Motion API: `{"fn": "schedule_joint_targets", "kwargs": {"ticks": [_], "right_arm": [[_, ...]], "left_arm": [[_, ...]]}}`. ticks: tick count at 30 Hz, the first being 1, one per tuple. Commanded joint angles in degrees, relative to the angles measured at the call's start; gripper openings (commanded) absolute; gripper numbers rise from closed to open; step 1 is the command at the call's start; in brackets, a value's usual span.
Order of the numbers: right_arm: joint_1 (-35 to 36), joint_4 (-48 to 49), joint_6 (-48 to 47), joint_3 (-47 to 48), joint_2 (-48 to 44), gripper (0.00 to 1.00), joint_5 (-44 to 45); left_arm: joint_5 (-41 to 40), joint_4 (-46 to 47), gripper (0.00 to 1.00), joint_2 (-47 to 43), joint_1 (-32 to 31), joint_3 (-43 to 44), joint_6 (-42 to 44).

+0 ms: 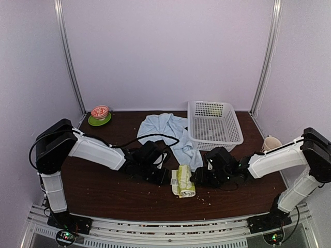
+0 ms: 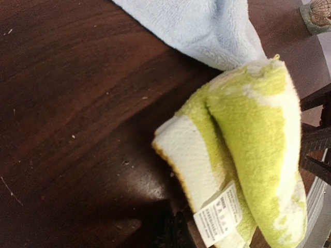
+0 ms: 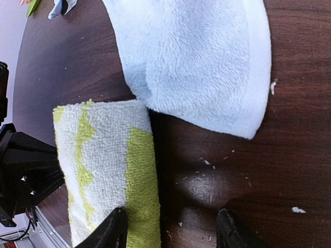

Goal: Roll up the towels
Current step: Adjust the towel at the center of the board, then pick up the towel from the center of the board.

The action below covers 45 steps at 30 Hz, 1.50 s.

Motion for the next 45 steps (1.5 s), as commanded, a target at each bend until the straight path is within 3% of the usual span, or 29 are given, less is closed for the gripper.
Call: {"fn": "schedule_joint_targets", "kwargs": {"ticks": [1, 11, 25, 32, 38, 45], "right_arm": [[1.0, -2.2, -0.4, 2.5, 2.8, 0.59, -0.8], [4.4, -3.8, -0.3, 8.1, 7.6, 0.55, -0.9], [5.5, 1.4, 3.9, 11.1, 11.5, 0.65, -3.8], [5.5, 6.3, 7.9, 11.2, 14.4, 0.65, -4.7], [5.4, 7.8, 8.5, 11.9, 16.8, 0.54, -5.3], [5.4, 8.6, 8.1, 11.6, 16.3, 0.18, -4.3]], "left_arm": [[2.2, 3.5, 0.0, 0.9, 0.2, 0.3, -0.6], [3.1, 5.0, 0.0, 1.7, 0.2, -0.2, -0.9], [3.3, 6.2, 0.0, 2.0, 0.2, -1.4, -1.5], [2.9, 6.2, 0.0, 1.5, 0.2, -2.2, -1.5], [3.3, 6.7, 0.0, 1.1, 0.2, -2.9, -1.4], [3.0, 6.0, 0.0, -0.8, 0.2, -3.6, -1.0]]}}
